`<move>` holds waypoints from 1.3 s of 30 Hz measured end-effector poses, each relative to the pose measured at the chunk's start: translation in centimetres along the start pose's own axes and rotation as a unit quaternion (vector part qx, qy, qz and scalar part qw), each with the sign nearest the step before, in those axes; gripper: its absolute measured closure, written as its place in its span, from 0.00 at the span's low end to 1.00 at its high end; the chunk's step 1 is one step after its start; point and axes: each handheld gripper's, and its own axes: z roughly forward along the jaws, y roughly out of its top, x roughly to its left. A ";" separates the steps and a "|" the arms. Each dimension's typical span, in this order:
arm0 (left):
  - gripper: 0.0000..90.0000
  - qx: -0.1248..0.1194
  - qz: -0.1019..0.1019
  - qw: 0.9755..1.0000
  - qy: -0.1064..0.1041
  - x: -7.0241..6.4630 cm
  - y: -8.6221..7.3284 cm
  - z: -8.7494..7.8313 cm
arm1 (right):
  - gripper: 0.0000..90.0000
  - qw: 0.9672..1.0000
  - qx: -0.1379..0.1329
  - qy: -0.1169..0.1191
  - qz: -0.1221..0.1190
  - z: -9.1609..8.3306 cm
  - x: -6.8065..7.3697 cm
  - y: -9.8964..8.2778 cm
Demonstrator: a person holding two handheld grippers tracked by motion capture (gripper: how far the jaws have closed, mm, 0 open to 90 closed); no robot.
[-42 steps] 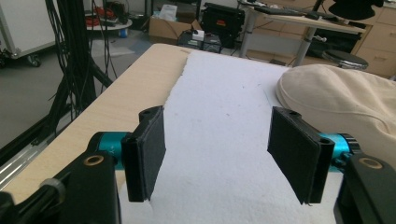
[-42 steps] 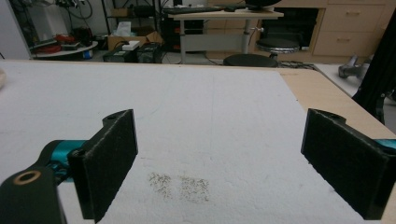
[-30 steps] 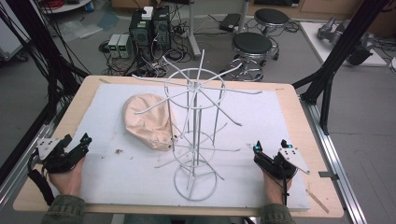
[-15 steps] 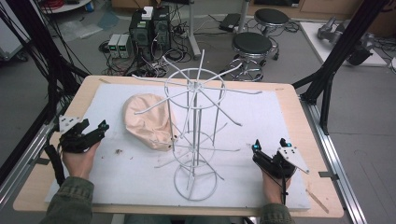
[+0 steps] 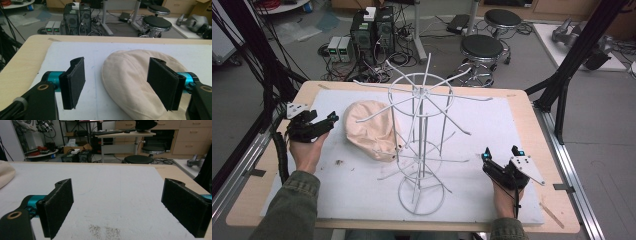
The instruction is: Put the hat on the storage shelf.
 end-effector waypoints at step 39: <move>0.34 0.151 -0.056 0.987 -0.026 -0.4 -1.9 9.3 | 0.11 0.999 0.009 0.027 -0.038 0.5 0.6 0.1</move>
